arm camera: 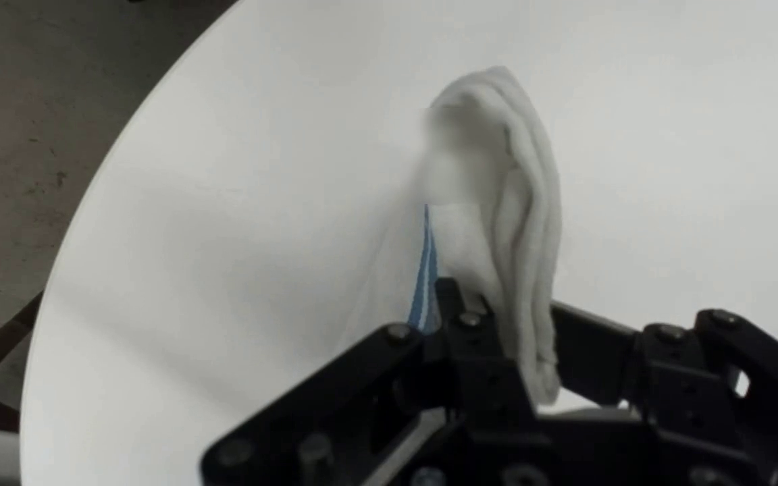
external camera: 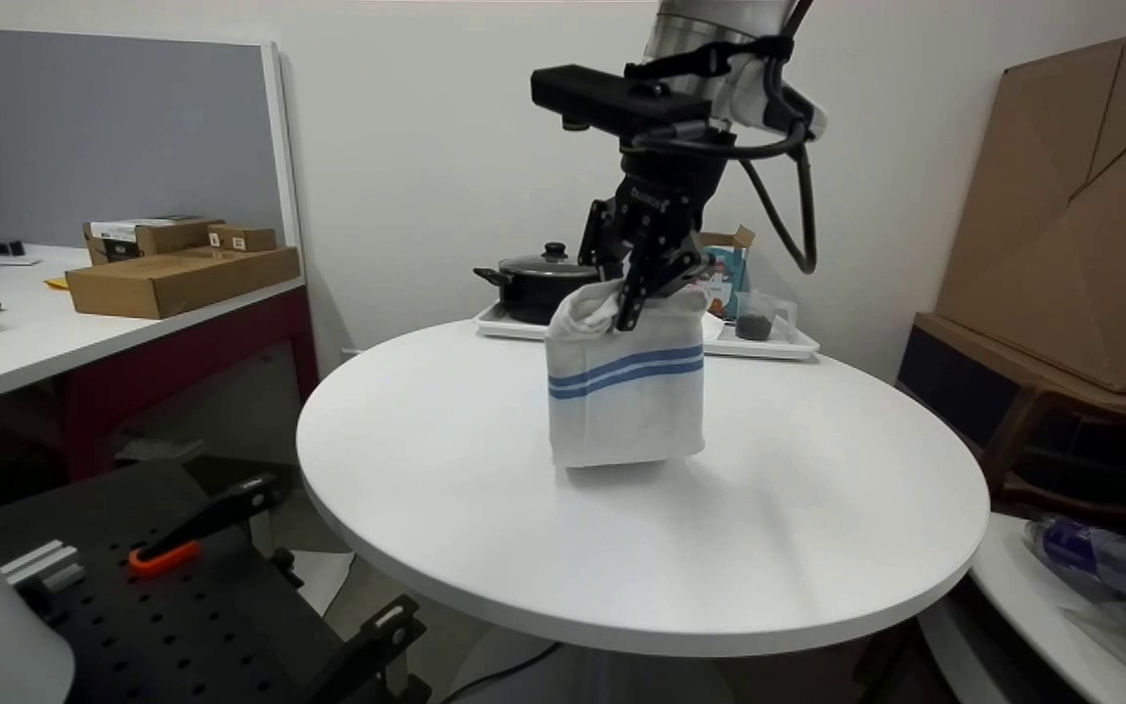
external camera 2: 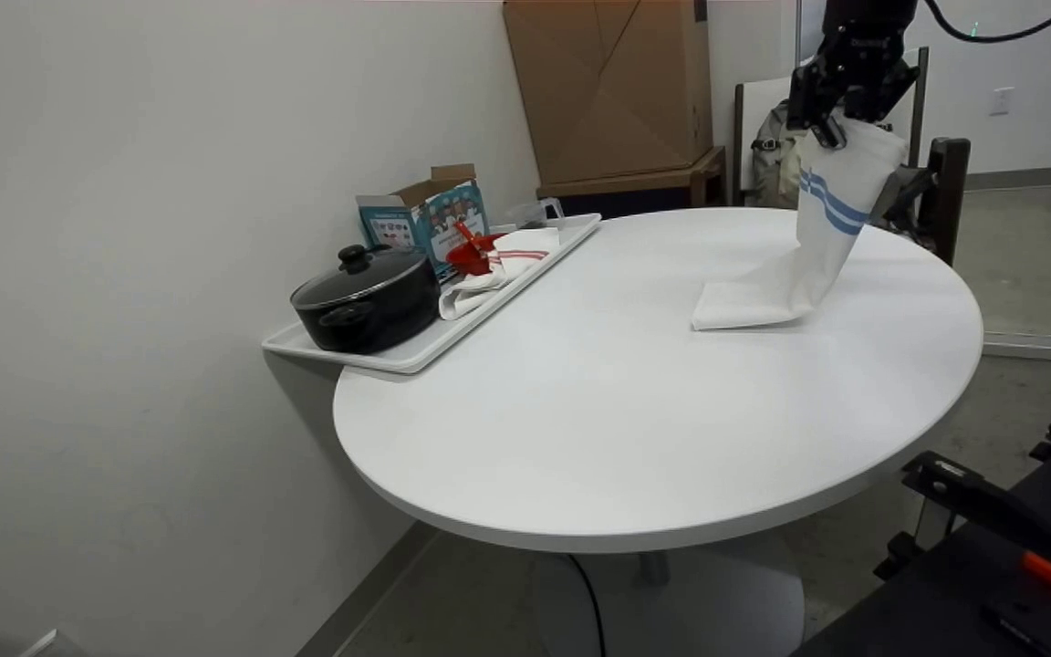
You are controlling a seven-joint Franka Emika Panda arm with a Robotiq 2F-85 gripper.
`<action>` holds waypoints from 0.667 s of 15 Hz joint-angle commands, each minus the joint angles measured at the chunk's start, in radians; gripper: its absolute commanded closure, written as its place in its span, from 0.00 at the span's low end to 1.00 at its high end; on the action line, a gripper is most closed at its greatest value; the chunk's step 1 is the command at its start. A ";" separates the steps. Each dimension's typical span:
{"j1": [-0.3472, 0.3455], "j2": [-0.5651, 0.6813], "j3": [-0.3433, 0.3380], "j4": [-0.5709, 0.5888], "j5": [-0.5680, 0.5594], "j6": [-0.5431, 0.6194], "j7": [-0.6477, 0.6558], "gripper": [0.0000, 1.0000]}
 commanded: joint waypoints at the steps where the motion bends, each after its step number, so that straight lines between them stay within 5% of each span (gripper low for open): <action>1: 0.004 0.023 -0.012 0.017 0.009 -0.005 0.047 0.94; 10: -0.021 0.200 -0.026 0.166 0.051 0.071 0.196 0.96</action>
